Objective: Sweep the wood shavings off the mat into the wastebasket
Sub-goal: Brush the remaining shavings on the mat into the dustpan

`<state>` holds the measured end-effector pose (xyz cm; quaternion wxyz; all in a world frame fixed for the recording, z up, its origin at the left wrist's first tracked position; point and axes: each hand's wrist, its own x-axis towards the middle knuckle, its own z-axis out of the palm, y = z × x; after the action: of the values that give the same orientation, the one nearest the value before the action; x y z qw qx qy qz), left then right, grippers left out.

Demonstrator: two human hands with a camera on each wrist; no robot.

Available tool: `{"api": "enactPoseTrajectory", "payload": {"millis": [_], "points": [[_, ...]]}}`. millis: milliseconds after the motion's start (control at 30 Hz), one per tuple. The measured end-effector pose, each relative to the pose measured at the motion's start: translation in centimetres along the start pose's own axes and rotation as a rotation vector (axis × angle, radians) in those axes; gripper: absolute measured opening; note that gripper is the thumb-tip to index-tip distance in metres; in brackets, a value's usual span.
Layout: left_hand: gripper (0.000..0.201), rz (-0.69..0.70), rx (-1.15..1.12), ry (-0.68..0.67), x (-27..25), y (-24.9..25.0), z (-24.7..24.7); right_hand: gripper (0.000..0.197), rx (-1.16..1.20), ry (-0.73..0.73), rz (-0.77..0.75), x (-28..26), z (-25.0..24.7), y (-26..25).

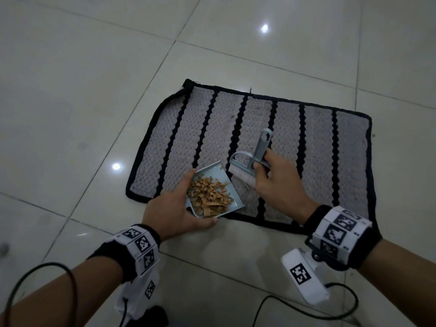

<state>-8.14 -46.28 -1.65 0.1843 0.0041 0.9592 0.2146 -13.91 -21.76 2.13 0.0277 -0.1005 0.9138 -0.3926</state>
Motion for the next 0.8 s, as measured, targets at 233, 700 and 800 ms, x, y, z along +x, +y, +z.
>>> {"api": "enactPoseTrajectory", "payload": {"millis": [233,700,800], "points": [[0.127,-0.006,0.0,-0.005,-0.2,0.2,-0.2,0.011,0.027,0.111,0.08,-0.3,-0.6,0.4],[0.123,-0.025,-0.206,0.09,-1.1,0.4,-0.8,0.012,0.132,0.108,0.146,0.1,-1.2,0.8],[0.124,-0.031,-0.223,0.116,-1.6,-0.5,-1.4,0.012,0.131,0.107,0.149,0.8,-1.1,1.0]]}}
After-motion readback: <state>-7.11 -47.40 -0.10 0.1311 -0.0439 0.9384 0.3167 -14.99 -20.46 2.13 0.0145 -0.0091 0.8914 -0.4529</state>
